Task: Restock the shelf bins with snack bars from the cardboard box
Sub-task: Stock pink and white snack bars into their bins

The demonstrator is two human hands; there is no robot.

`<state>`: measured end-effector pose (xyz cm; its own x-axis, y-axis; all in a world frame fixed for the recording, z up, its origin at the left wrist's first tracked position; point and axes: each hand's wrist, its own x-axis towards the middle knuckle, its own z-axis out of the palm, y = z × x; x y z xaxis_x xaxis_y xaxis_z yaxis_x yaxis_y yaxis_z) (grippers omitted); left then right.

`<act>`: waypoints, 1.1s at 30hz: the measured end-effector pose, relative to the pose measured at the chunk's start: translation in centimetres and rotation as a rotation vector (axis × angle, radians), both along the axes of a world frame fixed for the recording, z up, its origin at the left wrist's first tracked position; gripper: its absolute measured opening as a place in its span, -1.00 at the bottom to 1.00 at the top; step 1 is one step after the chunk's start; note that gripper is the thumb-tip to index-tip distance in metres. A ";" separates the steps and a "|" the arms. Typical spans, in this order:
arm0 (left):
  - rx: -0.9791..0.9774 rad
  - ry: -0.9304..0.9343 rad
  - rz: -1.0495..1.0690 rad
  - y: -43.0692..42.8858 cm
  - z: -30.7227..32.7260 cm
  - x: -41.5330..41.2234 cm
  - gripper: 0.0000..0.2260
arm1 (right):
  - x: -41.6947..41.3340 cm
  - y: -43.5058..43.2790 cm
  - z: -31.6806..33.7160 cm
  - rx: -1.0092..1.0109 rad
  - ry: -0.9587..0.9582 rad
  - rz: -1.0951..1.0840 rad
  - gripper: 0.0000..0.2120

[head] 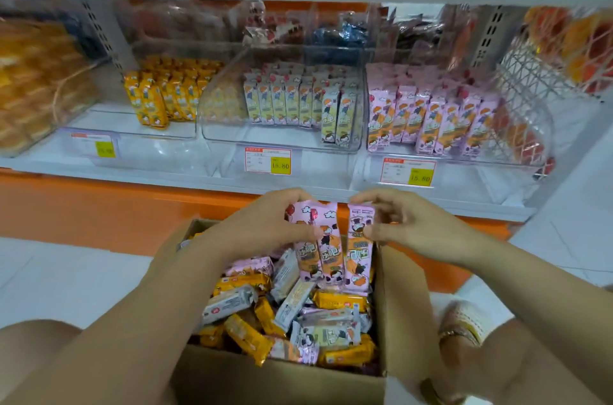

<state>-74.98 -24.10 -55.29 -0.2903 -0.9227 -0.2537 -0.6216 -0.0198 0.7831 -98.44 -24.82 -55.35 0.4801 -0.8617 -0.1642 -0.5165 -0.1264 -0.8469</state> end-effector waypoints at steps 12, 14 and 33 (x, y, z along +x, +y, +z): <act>-0.065 0.306 0.178 0.3 3.4 0.4 -0.67 | -0.6 2.4 2.4 -0.163 -0.342 -0.305 -0.75; -0.058 0.371 0.170 0.4 3.9 0.3 -0.67 | -0.3 2.5 2.1 -0.158 -0.236 -0.216 -0.69; -0.658 0.005 -0.132 -6.9 9.4 -12.5 -0.69 | -7.9 -3.2 5.5 -0.755 0.062 -0.544 -0.62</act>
<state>-87.47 -30.99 -45.86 -0.4111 -0.8412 0.3512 -0.5826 0.5388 0.6085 -106.35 -28.03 -49.87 -0.0117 -0.8544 0.5194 -0.7082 -0.3596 -0.6075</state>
